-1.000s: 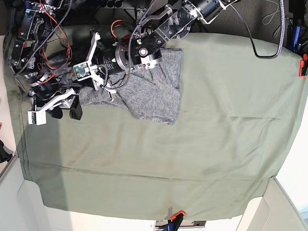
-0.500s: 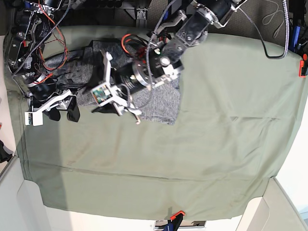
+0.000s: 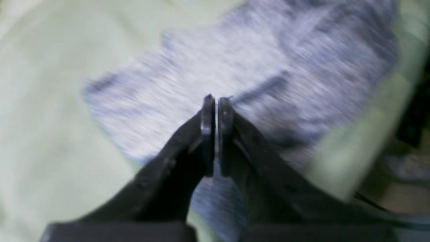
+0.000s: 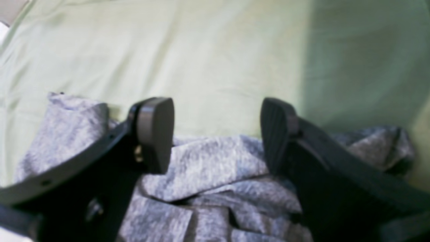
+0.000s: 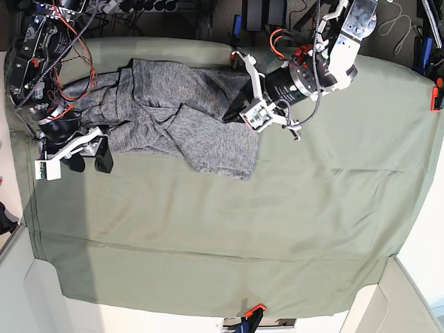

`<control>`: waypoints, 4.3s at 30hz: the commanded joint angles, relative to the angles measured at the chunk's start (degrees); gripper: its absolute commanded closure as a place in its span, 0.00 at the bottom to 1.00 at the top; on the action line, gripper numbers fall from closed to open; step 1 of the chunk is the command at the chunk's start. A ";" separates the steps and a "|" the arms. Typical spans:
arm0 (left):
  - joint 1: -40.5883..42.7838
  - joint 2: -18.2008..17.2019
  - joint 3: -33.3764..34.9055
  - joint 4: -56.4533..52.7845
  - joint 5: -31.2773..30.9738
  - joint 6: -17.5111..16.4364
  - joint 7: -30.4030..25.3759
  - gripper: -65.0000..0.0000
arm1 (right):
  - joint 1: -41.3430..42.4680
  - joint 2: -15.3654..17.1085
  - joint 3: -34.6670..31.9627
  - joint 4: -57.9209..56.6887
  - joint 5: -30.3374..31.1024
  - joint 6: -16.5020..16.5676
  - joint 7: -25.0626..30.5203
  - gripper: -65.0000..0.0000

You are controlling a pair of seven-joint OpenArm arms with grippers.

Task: Fold the T-shirt properly
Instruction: 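Lay the folded end down and release with the left gripper, then regrasp the folded shirt with the left gripper and press it flat, then fold the shirt bundle over again with the left gripper and release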

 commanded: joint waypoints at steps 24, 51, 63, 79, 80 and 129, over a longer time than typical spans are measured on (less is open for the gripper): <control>-6.71 3.61 0.85 -12.26 1.31 -4.87 -2.60 1.00 | 0.11 0.61 0.13 1.03 1.14 0.42 0.42 0.38; -16.48 14.27 13.68 -12.28 0.33 1.36 1.20 1.00 | 0.09 0.63 0.13 1.03 4.44 3.43 -0.26 0.38; -16.63 15.02 21.46 -12.28 4.13 1.38 0.13 1.00 | -0.50 5.20 6.95 1.05 11.96 4.50 -3.48 0.38; -17.31 21.49 21.59 -12.28 4.09 1.36 -1.75 1.00 | -3.82 11.45 15.87 -6.08 7.65 4.46 -5.14 0.38; -17.42 21.81 21.59 -12.28 4.11 1.38 -1.75 1.00 | -3.82 11.43 15.87 -6.97 7.52 4.48 -4.92 0.38; -3.43 -0.48 -12.66 -3.91 -6.21 -3.34 4.24 1.00 | -3.72 6.80 2.95 0.83 12.13 5.16 -2.10 1.00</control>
